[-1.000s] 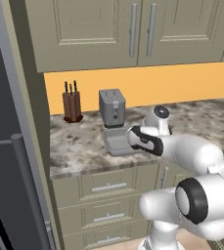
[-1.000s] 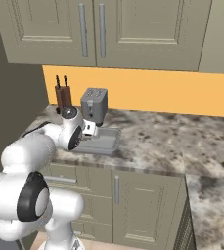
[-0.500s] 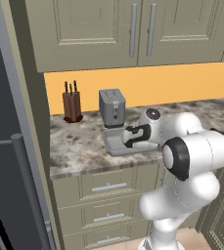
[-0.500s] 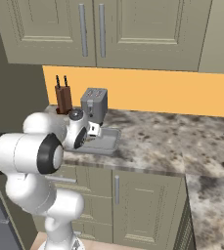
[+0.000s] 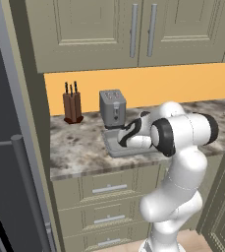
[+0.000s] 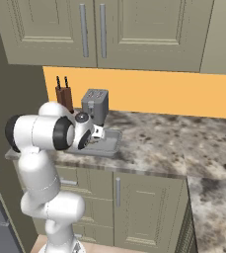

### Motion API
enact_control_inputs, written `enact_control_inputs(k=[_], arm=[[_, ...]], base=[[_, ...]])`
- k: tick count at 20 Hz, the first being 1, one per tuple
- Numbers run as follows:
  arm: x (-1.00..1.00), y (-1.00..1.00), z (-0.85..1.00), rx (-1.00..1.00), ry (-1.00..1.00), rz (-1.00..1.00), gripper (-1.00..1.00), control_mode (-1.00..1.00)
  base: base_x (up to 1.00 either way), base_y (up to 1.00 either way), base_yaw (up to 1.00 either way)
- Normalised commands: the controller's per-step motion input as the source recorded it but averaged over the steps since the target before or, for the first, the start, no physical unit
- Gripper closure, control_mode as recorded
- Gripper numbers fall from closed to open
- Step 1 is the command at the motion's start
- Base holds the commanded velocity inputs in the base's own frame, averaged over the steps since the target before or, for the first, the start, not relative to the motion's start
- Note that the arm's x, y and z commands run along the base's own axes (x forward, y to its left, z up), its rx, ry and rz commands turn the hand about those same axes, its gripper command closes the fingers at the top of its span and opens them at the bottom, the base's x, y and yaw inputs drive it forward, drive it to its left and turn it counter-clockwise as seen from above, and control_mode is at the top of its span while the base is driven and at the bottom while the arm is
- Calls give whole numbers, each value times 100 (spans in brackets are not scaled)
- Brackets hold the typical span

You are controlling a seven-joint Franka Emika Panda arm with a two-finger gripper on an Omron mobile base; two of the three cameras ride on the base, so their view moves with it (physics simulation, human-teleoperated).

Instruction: Pick the peach and banana from the fridge and place them inside the tupperware on the counter.

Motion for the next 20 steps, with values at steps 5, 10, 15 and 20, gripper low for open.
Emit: enact_control_inputs(k=[5, 10, 15, 20], arm=[[4, 0, 0, 0, 0, 0, -100, -100], [0, 0, 31, 0, 0, 0, -100, -100], [-5, -9, 84, 0, 0, 0, -100, -100], [-78, -25, 76, 0, 0, 0, -100, -100]], base=[[0, 0, 0], [0, 0, 0], [0, 0, 0], [0, 0, 0]])
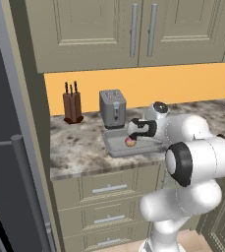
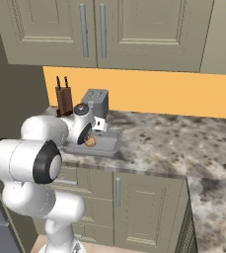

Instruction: Pick the peach and banana from the fridge and place them inside the tupperware on the counter.

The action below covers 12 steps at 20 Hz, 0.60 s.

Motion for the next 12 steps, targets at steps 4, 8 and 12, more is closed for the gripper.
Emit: enact_control_inputs(k=[4, 8, 12], arm=[[-100, -14, 91, 0, 0, 0, -100, -100], [-100, -9, 100, 0, 0, 0, -100, -100], [-100, 0, 91, 0, 0, 0, -100, -100]], base=[[0, 0, 0], [0, 0, 0], [0, 0, 0]])
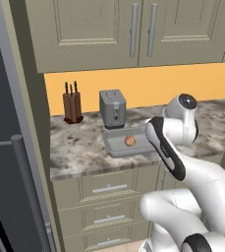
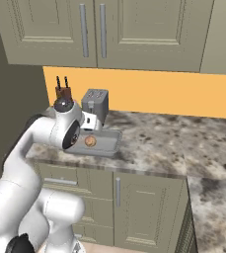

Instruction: Pick the peach and banana from the fridge and place them inside the tupperware on the counter.

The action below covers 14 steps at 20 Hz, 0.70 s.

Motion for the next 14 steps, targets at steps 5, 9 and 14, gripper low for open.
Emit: enact_control_inputs(k=[5, 9, 14], arm=[[-100, 0, 82, 0, 1, 0, -100, -100], [-97, 5, 47, 0, 2, 0, -100, -100], [-60, 5, 0, 0, 0, 0, -100, 100]], base=[[0, 0, 0], [0, 0, 0], [-40, 0, 0]])
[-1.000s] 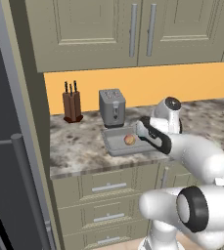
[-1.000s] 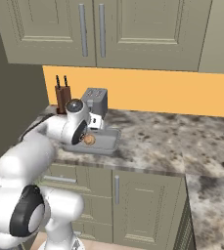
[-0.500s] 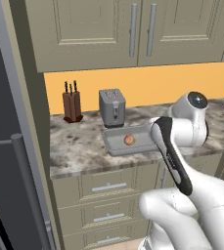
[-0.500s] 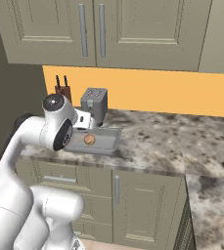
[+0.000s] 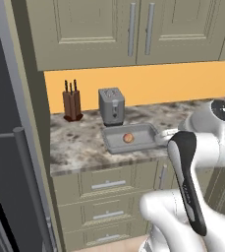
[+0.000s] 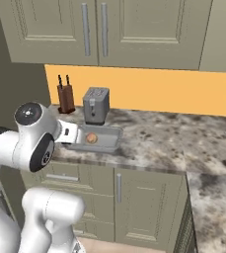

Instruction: Pick the peach and banana from the fridge and place them inside the tupperware on the counter.

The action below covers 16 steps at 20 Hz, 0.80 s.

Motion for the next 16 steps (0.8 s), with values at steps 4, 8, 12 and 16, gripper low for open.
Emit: enact_control_inputs(k=[4, 8, 12, 16], arm=[[0, 0, 0, 0, 0, 0, -100, 100], [0, 0, 0, 0, 0, 0, -100, 100], [0, 0, 0, 0, 0, 0, -100, 100], [0, 0, 0, 0, 0, 0, -100, 100]], base=[[-100, 0, 0], [-100, 14, 0], [-69, 74, 1], [-11, 100, 0]])
